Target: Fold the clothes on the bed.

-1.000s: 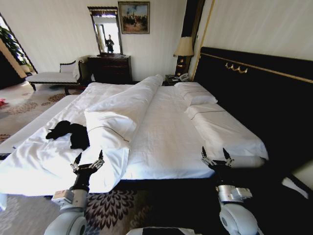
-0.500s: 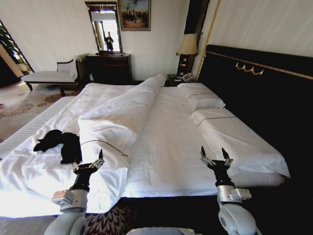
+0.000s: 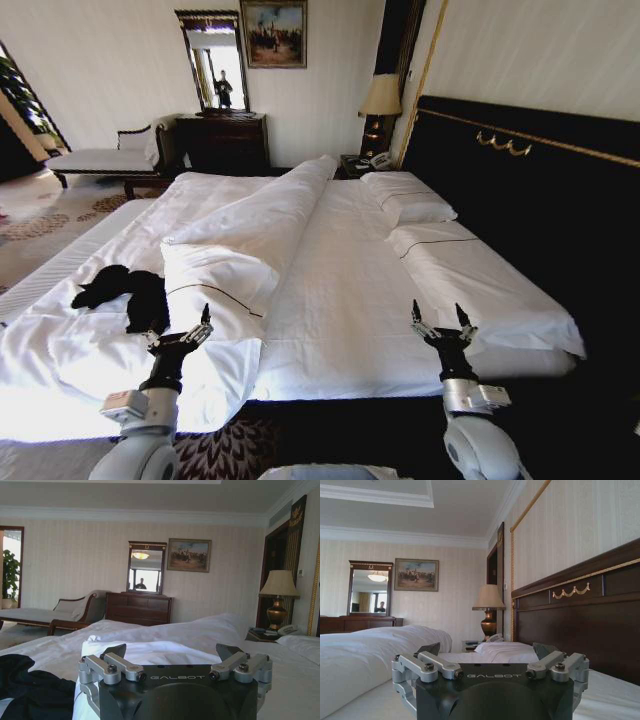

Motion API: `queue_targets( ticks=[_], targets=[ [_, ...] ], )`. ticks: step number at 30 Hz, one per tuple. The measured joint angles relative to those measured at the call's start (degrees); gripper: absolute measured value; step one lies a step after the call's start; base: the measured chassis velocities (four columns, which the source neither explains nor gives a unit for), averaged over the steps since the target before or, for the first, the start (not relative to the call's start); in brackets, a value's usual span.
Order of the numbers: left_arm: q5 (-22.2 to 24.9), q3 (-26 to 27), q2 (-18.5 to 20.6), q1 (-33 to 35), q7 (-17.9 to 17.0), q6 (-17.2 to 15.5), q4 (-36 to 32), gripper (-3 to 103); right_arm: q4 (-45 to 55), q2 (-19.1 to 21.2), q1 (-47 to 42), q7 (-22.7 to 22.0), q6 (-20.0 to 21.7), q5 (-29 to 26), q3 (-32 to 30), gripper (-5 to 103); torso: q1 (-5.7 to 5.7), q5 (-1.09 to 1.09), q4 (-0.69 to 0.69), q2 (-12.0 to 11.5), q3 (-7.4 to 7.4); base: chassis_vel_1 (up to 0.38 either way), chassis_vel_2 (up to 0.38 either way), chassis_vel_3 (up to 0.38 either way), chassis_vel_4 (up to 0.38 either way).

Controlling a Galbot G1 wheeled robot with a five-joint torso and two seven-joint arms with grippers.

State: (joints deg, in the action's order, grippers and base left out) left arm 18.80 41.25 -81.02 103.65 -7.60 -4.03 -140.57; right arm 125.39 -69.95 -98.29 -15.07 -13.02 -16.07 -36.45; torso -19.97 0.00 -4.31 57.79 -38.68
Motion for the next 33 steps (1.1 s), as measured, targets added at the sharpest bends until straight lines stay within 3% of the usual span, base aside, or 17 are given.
queue_targets(
  ticks=[14,33],
  targets=[
    [-0.2,0.02,0.11,0.02,-0.34,0.11,0.09,100,0.18,-0.97,-0.48,-0.19,0.11,1.37,0.4,100,0.02,0.01,0.0,0.0,0.01,0.041,0.049,-0.043,-0.049],
    [-0.09,0.35,0.49,-0.02,-0.42,0.43,0.36,100,-0.47,-1.61,0.14,-0.01,0.0,1.77,0.51,100,0.01,0.0,0.01,0.0,0.01,0.147,0.144,-0.138,-0.138]
  ],
)
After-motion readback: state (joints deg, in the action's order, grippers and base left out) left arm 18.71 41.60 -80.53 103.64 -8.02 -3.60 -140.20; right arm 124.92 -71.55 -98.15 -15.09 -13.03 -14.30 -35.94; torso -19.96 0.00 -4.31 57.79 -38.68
